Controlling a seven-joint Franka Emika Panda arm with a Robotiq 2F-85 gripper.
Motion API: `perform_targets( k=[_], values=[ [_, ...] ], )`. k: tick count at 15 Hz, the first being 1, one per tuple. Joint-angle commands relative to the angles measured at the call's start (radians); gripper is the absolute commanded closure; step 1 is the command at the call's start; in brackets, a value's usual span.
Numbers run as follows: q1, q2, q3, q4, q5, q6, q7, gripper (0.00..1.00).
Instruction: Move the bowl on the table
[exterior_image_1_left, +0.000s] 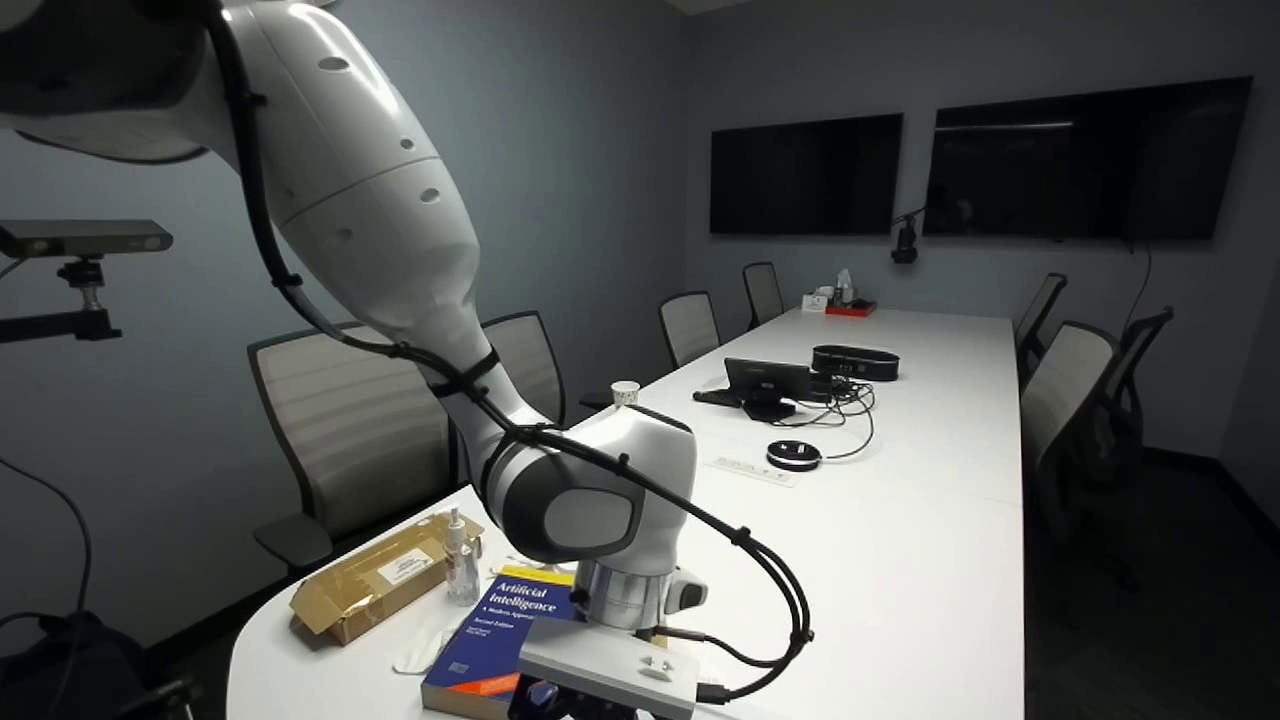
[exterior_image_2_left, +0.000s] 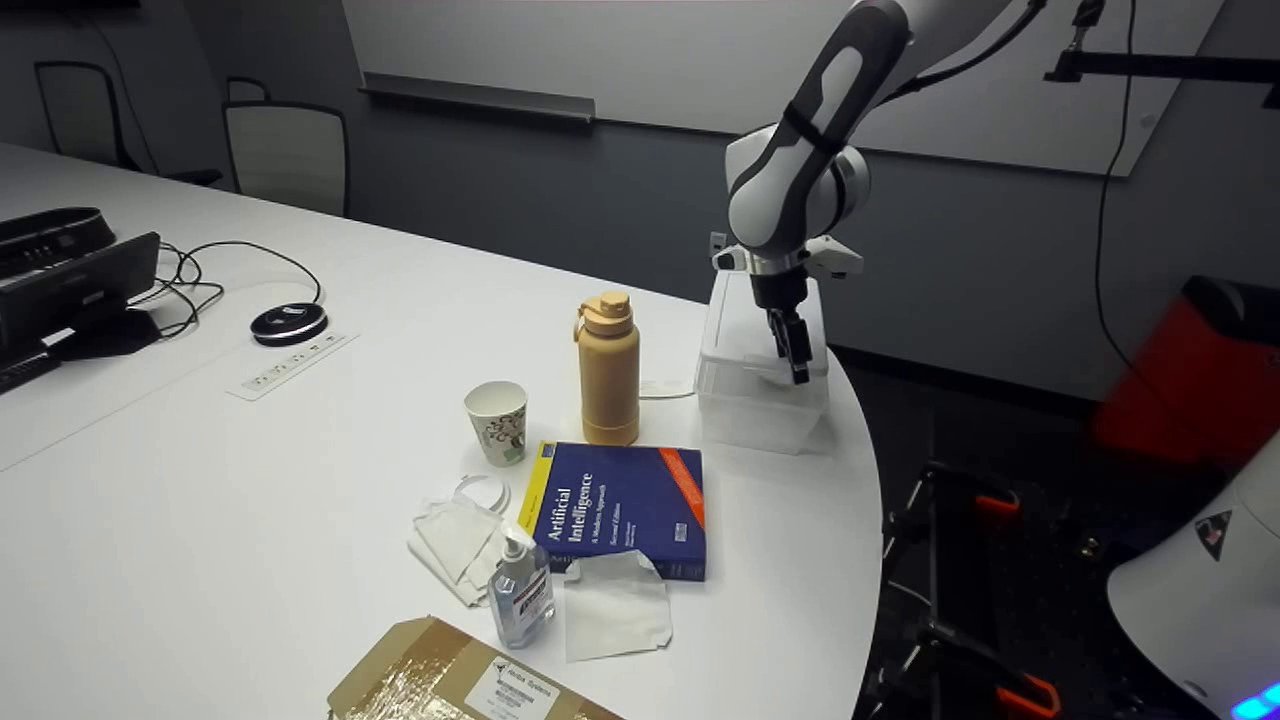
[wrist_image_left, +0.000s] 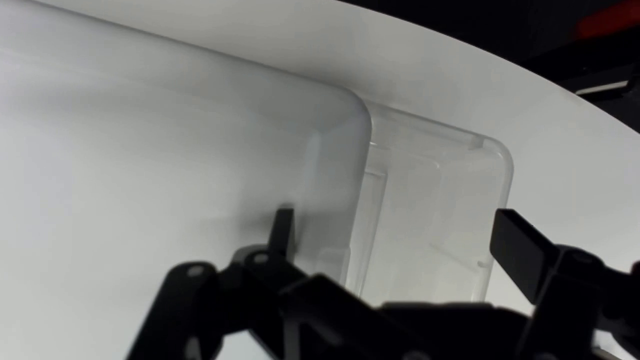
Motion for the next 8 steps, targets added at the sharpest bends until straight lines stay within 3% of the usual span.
perform_targets(
  k=[1,8],
  values=[
    [-0.01,-0.011,0.019,-0.01,-0.012,0.016,-0.024,0.0],
    [-0.02,-0.014,0.053,-0.011,0.008,0.006,-0.094,0.0]
  ],
)
